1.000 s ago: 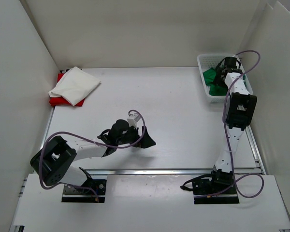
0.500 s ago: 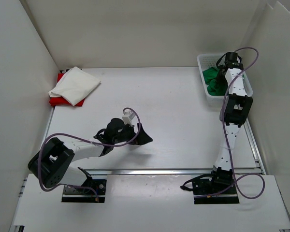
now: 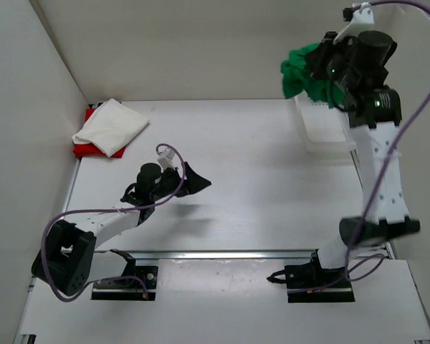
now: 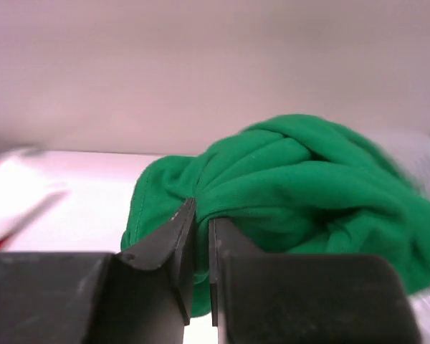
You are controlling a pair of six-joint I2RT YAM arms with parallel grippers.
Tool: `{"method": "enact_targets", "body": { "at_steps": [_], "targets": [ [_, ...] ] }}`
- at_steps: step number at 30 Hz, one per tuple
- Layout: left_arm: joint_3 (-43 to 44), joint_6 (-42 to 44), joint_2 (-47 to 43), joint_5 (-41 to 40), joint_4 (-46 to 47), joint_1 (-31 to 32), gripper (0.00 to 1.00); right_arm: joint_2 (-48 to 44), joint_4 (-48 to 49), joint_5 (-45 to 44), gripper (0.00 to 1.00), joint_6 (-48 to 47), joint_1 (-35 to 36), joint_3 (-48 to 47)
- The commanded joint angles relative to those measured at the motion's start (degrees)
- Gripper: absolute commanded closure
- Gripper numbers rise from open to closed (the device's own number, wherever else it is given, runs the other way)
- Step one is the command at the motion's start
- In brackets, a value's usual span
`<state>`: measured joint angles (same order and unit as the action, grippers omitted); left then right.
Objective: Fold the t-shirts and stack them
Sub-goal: Grab crumpled tshirt from bin with the right arm, then move the tshirt to the center of the board
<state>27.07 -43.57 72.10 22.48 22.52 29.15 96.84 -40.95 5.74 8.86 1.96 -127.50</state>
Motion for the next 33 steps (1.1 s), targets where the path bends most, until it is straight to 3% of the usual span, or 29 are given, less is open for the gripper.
{"method": "enact_targets", "body": {
  "at_steps": [1, 6, 8, 10, 13, 14, 17, 19, 22, 24, 25, 26, 27, 28, 29, 30, 33],
  "targets": [
    [0.9, -4.1, -4.1, 4.2, 0.2, -7.1, 0.01, -14.2, 13.2, 5.3, 1.0, -2.3, 10.2, 9.8],
    [-2.0, -7.8, -12.2, 4.3, -0.2, -16.8, 0.01, -19.8, 21.3, 9.8, 1.0, 2.2, 20.3, 21.9],
    [-1.6, -7.2, -15.2, 3.5, -3.4, -21.7, 0.02, -18.9, 24.9, 17.2, 1.0, 9.6, 17.4, 25.3],
    [-1.3, -7.4, -17.9, 3.9, -4.8, -25.3, 0.01, -19.5, 33.5, 25.7, 0.98, 16.4, 15.9, 37.5],
    [-1.0, -6.2, -20.0, 4.3, -8.1, -29.1, 0.02, -20.0, 48.0, 29.8, 0.84, 23.6, 14.6, 56.2],
    [-1.1, -5.1, -20.0, 3.5, -9.8, -29.1, 0.01, -18.9, 50.7, 30.0, 0.69, 25.4, 13.2, 59.0],
    [-2.2, -3.1, -19.1, 1.5, -10.7, -27.7, 0.01, -13.4, 48.2, 34.7, 0.39, 26.1, 8.5, 64.0],
    [-3.5, -2.3, -17.9, 0.5, -10.3, -26.9, 0.01, -13.9, 45.3, 31.9, 0.36, 24.0, 8.1, 65.3],
    [-4.9, -1.2, -16.7, -2.2, -9.8, -25.5, 0.01, -18.3, 41.1, 20.7, 0.4, 18.8, 12.2, 69.0],
    [-4.8, 0.6, -17.3, -5.1, -11.2, -23.7, 0.02, -20.4, 38.9, 16.6, 0.68, 17.1, 16.4, 72.9],
    [-4.1, 1.8, -18.0, -7.4, -11.9, -23.0, 0.01, -20.6, 39.2, 15.3, 0.75, 16.9, 17.3, 76.0],
    [-3.3, 2.8, -17.9, -9.2, -12.9, -21.1, 0.01, -20.9, 38.6, 14.0, 0.92, 16.5, 20.0, 78.6],
    [-2.0, 4.4, -17.9, -9.9, -13.6, -19.1, 0.01, -21.9, 37.5, 13.3, 1.0, 15.3, 23.1, 79.8],
    [-1.5, 6.4, -17.6, -11.8, -14.2, -17.7, 0.06, -22.1, 37.0, 11.2, 1.0, 15.0, 24.9, 82.1],
    [-0.4, 7.4, -16.8, -14.1, -14.3, -14.6, 0.26, -23.3, 35.9, 7.9, 0.99, 13.9, 28.5, 84.4],
    [0.7, 9.2, -15.9, -15.6, -14.7, -10.8, 0.34, -23.9, 34.5, 4.7, 0.95, 13.4, 32.0, 86.4],
    [5.3, 14.5, -10.1, -26.0, -17.2, -1.5, 0.52, -26.5, 30.7, -0.9, 0.72, 14.5, 35.7, 91.7]
  ]
}}
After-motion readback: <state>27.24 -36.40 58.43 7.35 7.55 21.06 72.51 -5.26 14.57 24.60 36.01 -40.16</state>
